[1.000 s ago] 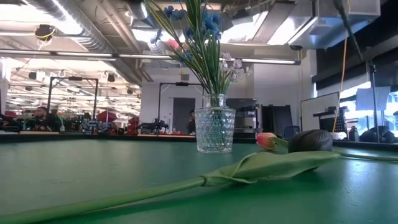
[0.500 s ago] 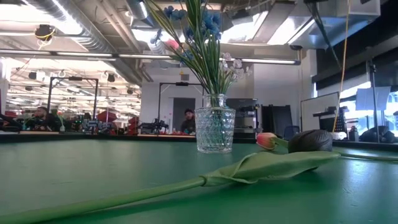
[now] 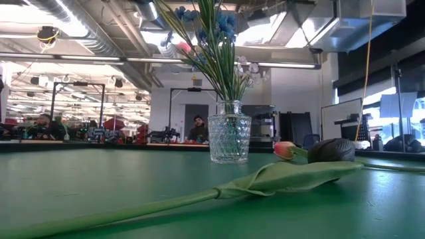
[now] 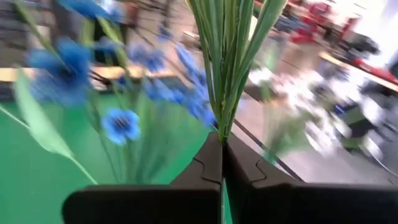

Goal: Sort flowers into vase by color
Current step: Put the white flowers into the blue transparent vase

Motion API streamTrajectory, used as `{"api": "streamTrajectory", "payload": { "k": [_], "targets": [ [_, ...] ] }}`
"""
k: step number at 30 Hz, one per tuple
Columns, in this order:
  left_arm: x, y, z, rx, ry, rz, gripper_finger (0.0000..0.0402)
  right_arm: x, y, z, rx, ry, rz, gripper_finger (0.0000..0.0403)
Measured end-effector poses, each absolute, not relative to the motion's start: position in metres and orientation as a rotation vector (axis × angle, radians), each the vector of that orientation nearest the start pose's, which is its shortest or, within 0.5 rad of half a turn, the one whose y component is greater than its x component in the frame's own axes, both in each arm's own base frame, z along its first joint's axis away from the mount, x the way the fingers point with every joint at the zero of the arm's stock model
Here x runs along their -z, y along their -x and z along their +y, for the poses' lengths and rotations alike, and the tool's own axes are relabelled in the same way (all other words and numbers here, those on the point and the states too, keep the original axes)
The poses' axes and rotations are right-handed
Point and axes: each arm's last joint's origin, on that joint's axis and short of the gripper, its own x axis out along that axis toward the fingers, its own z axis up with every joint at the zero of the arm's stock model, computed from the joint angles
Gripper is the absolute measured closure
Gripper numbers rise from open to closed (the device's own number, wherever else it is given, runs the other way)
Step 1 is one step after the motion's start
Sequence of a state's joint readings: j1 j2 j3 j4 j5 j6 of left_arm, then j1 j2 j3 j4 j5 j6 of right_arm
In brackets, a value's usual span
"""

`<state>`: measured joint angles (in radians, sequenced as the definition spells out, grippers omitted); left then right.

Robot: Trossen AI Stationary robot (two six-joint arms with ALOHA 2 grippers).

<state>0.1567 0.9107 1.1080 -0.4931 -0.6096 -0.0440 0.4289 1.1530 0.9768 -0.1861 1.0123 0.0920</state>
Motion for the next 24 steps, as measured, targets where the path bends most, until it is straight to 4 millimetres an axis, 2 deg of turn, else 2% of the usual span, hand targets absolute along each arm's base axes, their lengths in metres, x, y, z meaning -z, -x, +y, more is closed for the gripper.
{"api": "streamTrajectory", "payload": {
  "k": [5, 10, 13, 15, 21, 24],
  "targets": [
    [-0.37, -0.186, 0.083, -0.687, 0.018, 0.415, 0.0273, -0.357, -0.239, 0.062, 0.282, 0.144, 0.105, 0.0403],
    [-0.34, -0.191, 0.104, -0.574, 0.058, 0.322, 0.0282, -0.373, -0.223, 0.035, 0.336, 0.146, 0.035, 0.0403],
    [-0.318, -0.184, 0.11, -0.5, 0.092, 0.207, 0.0288, -0.368, -0.214, 0.02, 0.33, 0.138, 0.02, 0.0403],
    [-0.299, -0.181, 0.115, -0.48, 0.117, 0.145, 0.0289, -0.357, -0.21, 0.01, 0.34, 0.137, 0.038, 0.0403],
    [-0.218, -0.176, 0.131, -0.582, 0.18, 0.09, 0.0289, -0.326, -0.202, -0.024, 0.422, 0.13, 0.027, 0.0403],
    [-0.196, -0.174, 0.138, -0.683, 0.151, 0.045, 0.0286, -0.319, -0.196, -0.04, 0.465, 0.11, 0.019, 0.0403]
  ]
}}
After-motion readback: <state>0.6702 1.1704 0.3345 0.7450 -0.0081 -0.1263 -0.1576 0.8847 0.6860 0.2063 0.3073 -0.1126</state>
